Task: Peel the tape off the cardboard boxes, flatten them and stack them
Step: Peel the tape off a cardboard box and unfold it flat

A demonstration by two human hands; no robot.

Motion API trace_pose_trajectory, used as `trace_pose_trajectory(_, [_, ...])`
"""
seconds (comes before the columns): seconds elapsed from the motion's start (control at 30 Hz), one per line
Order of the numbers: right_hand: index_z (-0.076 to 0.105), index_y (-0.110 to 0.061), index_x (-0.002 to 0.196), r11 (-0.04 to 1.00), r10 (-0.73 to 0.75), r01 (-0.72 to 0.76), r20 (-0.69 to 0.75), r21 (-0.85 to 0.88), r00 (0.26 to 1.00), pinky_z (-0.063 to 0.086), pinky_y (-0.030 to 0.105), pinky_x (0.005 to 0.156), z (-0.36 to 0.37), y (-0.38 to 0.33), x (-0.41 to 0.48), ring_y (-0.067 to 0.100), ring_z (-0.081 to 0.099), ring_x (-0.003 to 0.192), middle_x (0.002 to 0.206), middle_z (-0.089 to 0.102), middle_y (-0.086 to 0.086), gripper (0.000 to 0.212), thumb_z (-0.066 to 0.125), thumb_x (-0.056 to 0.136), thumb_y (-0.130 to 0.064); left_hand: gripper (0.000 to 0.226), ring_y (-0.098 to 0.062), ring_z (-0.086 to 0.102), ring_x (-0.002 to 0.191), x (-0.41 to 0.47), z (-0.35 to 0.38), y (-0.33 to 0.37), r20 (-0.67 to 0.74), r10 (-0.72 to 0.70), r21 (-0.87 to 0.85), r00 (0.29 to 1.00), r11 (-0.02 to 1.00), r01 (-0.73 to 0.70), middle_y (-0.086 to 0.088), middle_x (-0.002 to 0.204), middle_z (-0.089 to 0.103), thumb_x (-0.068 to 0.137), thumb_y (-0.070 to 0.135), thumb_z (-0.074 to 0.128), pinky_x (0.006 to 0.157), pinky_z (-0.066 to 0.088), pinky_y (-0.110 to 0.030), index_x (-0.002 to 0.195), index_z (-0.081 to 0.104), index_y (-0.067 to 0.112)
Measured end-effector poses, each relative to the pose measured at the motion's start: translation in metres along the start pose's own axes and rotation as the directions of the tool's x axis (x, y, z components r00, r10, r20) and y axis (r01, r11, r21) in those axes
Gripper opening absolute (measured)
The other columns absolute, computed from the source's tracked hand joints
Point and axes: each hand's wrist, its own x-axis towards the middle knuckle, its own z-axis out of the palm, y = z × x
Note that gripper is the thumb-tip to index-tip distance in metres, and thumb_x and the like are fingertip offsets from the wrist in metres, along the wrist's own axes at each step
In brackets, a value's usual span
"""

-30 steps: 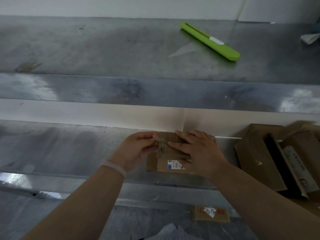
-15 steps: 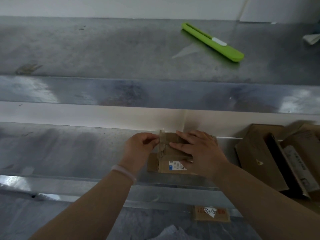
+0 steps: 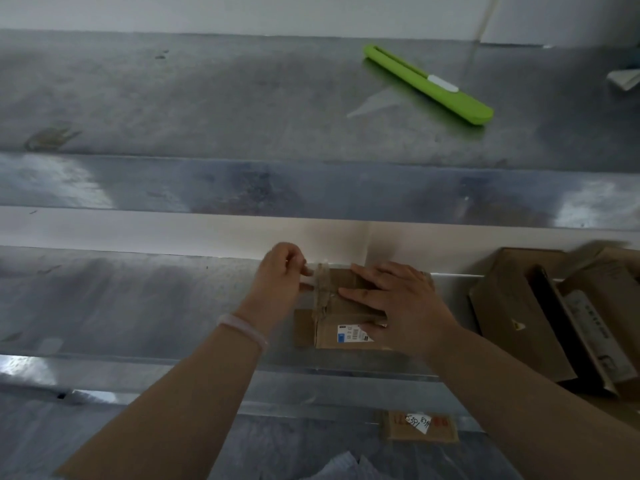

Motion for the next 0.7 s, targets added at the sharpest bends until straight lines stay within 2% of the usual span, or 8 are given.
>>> trace_pose_trajectory(0.07, [0.058,-0.047,0.124,1.0,0.006,-0.006,0.012,0.004,1.0,0.04,0.043,0.097,0.0,0.0,0.0,0.023,0.053,0.117,0.137,0.055,-0.01,0.066,0.078,0.061,-0.051,0.015,-0.014,0.066,0.079,0.004,-0.01,0.011,0.034,-0.067,-0.076,0.997,0.995,0.07,-0.007,0.093,0.06,0.096,0.009,0.048,0.066,0.06,-0.031,0.084,0.054,0.015])
trace_pose_trajectory(0.13, [0.057,-0.048,0.125,1.0,0.017,-0.017,0.028,-0.002,0.999,0.035,0.039,0.097,0.0,0.0,0.001,0.021,0.052,0.118,0.138,0.054,-0.011,0.066,0.076,0.062,-0.053,0.01,-0.014,0.068,0.079,0.002,-0.017,0.015,0.178,-0.165,-0.009,0.97,0.985,0.17,-0.006,0.093,0.067,0.095,0.019,0.054,0.067,0.059,-0.032,0.09,0.06,0.013])
trace_pose_trajectory(0.23, [0.059,-0.047,0.124,1.0,0.018,-0.018,0.004,0.003,1.0,0.032,0.036,0.095,0.0,-0.001,0.0,0.019,0.048,0.118,0.138,0.055,-0.011,0.067,0.078,0.059,-0.052,0.03,-0.017,0.07,0.083,-0.005,-0.013,0.013,0.319,-0.377,0.007,0.87,0.919,0.395,-0.007,0.092,0.072,0.094,0.036,0.055,0.071,0.059,-0.033,0.099,0.065,0.008])
trace_pose_trajectory(0.33, [0.059,-0.047,0.124,1.0,0.008,-0.008,0.015,0.012,1.0,0.038,0.039,0.097,0.001,-0.001,0.0,0.021,0.052,0.117,0.138,0.055,-0.009,0.068,0.079,0.059,-0.051,0.031,-0.019,0.071,0.084,-0.007,-0.008,0.014,0.301,-0.426,-0.135,0.853,0.866,0.481,-0.008,0.091,0.073,0.09,0.035,0.062,0.076,0.058,-0.037,0.097,0.067,0.005])
trace_pose_trajectory(0.4, [0.058,-0.047,0.125,1.0,0.005,-0.005,0.046,-0.015,0.999,0.039,0.041,0.097,0.001,0.0,0.001,0.023,0.056,0.116,0.138,0.055,-0.009,0.068,0.077,0.06,-0.053,0.023,-0.018,0.069,0.082,-0.004,-0.008,0.017,0.281,-0.451,-0.18,0.847,0.842,0.508,-0.008,0.09,0.072,0.09,0.027,0.063,0.073,0.058,-0.035,0.094,0.066,0.004])
trace_pose_trajectory(0.5, [0.058,-0.047,0.124,1.0,0.017,-0.017,0.056,0.004,0.998,0.043,0.046,0.097,0.001,0.0,0.001,0.025,0.057,0.116,0.137,0.056,-0.009,0.067,0.077,0.06,-0.052,0.009,-0.012,0.057,0.064,0.0,-0.006,0.027,0.308,-0.508,-0.276,0.804,0.761,0.587,-0.005,0.073,0.06,0.091,0.011,0.059,0.067,0.055,-0.031,0.083,0.059,0.008])
trace_pose_trajectory(0.57, [0.059,-0.046,0.124,1.0,0.008,-0.008,0.041,0.001,0.999,0.044,0.048,0.096,0.0,-0.001,0.001,0.025,0.058,0.115,0.136,0.057,-0.008,0.065,0.076,0.061,-0.051,0.014,-0.011,0.052,0.058,0.0,-0.003,0.03,0.328,-0.538,-0.334,0.777,0.703,0.628,-0.003,0.064,0.053,0.089,0.007,0.058,0.063,0.052,-0.031,0.076,0.056,0.011])
trace_pose_trajectory(0.7, [0.06,-0.046,0.123,1.0,0.005,-0.005,0.041,-0.002,0.999,0.044,0.048,0.097,0.001,-0.001,0.0,0.025,0.057,0.115,0.136,0.057,-0.007,0.065,0.079,0.061,-0.049,0.009,-0.014,0.053,0.059,-0.001,0.004,0.026,0.277,-0.547,-0.436,0.79,0.662,0.61,-0.004,0.066,0.053,0.085,0.004,0.057,0.069,0.052,-0.034,0.077,0.057,0.009])
